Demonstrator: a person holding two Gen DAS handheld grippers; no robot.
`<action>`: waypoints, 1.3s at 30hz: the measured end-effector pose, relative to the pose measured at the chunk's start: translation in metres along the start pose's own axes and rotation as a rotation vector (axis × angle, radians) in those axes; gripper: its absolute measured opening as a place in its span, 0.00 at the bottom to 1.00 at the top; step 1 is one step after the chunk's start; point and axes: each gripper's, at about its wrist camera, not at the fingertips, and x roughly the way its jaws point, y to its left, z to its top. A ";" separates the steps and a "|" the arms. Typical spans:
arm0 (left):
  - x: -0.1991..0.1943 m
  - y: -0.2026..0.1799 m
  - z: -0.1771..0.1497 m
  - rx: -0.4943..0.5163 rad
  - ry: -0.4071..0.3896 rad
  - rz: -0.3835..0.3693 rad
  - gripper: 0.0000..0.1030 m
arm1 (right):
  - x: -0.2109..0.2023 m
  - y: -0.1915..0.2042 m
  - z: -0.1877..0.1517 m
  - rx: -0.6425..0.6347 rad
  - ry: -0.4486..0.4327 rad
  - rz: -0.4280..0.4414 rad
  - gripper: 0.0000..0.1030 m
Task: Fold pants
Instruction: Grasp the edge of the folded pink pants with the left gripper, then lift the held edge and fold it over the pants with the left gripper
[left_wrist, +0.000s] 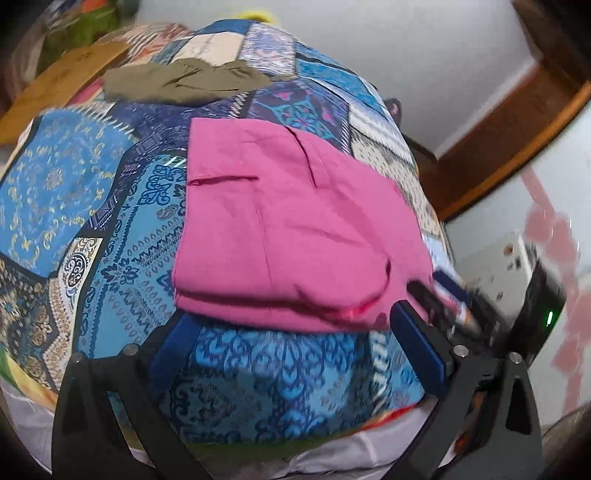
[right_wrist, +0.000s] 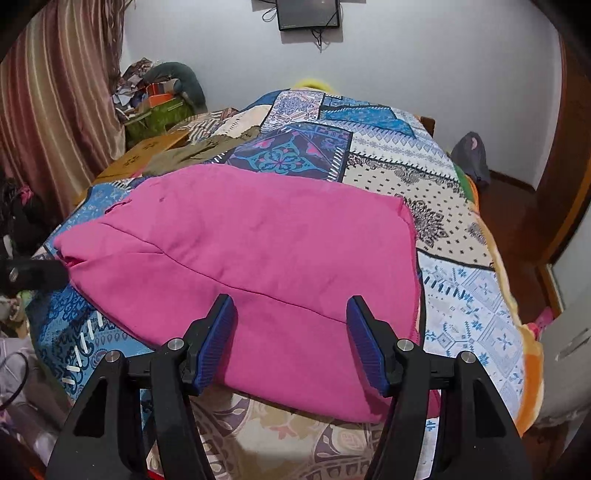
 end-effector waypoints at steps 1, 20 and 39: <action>0.001 0.003 0.004 -0.028 -0.001 -0.011 0.99 | 0.000 -0.002 0.000 0.010 0.003 0.010 0.58; 0.006 0.003 0.029 0.062 -0.057 0.069 0.25 | -0.010 0.005 0.014 0.004 -0.013 0.050 0.58; -0.057 0.008 0.041 0.300 -0.300 0.238 0.19 | 0.061 0.074 0.082 -0.020 0.112 0.206 0.58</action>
